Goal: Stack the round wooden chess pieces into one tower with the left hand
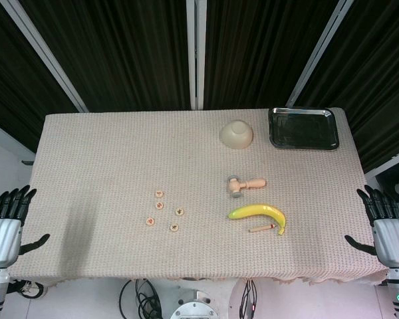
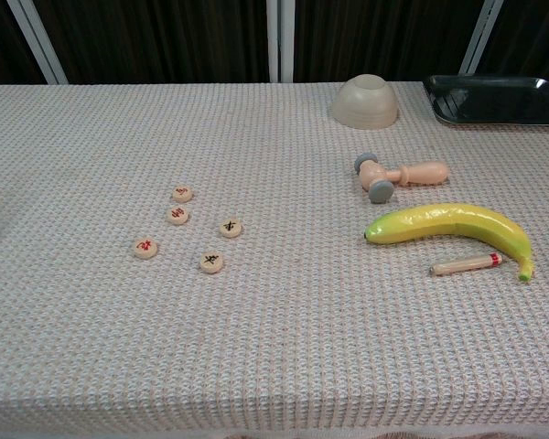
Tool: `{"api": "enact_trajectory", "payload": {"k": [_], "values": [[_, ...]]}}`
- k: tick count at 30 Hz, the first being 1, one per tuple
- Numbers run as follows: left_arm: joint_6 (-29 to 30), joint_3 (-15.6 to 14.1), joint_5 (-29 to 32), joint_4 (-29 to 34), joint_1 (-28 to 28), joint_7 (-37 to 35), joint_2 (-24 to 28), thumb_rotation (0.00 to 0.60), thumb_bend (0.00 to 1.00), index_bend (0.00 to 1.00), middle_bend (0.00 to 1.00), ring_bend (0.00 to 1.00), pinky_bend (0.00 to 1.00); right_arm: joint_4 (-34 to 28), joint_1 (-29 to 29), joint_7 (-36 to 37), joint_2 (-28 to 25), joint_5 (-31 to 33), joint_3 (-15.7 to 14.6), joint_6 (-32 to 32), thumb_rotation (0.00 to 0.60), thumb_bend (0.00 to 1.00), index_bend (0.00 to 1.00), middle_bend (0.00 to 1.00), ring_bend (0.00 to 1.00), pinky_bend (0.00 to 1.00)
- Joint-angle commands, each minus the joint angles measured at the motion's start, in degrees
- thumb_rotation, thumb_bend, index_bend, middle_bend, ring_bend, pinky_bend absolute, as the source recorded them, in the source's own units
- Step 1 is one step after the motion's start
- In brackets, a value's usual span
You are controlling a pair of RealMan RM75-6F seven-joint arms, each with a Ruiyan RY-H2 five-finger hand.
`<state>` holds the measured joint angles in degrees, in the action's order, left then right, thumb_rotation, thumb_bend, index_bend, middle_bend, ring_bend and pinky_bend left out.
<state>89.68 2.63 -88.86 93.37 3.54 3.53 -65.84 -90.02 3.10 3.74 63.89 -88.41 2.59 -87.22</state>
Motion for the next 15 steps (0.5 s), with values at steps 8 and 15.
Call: {"api": "enact_trajectory", "payload": {"k": [8,15], "values": [[-0.69,-1.56,-1.86,1.30,-0.03,-1.80,1.18,0.600,0.04,0.07,0.02,0.00,0.00,-0.49,-0.15,-0.15,-0.20,-0.72,-0.30,-0.20,0.600,0.00,0.00,0.00,0.00,0.00],[-1.76,-1.31,-2.67,2.37,1.12,-0.63,1.68,0.600,0.06,0.07,0.03,0.00,0.00,-1.15,-0.33,0.35,-0.77,-0.87,-0.17,-0.65,0.600,0.00,0.00,0.00,0.00,0.00]]}}
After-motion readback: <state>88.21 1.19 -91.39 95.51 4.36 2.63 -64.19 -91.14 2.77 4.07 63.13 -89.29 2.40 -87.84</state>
